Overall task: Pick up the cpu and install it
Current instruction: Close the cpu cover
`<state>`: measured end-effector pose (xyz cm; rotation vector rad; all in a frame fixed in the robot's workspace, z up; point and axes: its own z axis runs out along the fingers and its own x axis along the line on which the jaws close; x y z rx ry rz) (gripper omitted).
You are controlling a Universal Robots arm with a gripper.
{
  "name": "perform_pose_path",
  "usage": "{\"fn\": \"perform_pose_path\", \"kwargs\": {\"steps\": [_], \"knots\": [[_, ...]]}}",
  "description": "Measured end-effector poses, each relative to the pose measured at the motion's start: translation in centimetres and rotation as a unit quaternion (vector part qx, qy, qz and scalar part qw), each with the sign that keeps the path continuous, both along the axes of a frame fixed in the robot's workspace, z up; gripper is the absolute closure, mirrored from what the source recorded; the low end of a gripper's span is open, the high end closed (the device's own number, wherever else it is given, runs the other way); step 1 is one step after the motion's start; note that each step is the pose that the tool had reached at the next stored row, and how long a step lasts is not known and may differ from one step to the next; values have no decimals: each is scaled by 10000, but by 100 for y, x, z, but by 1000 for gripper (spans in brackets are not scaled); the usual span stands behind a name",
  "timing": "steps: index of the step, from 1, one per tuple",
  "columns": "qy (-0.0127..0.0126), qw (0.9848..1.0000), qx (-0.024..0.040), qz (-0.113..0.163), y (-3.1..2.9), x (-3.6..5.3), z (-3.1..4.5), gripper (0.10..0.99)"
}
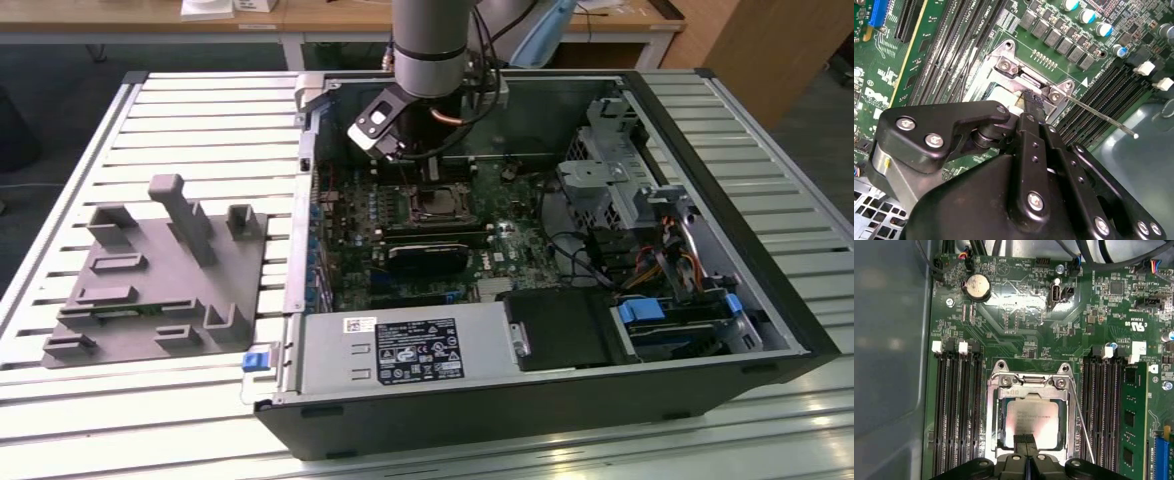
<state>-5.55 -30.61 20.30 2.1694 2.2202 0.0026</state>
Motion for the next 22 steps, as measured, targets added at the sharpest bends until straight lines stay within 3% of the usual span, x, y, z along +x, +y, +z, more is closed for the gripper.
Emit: {"fn": "perform_pose_path", "kwargs": {"steps": [9,15,22], "knots": [[5,10000,-1,0,0,-2,-39,980],[4,10000,2,0,0,1,22,980],[5,10000,2,0,0,112,22,980]]}}
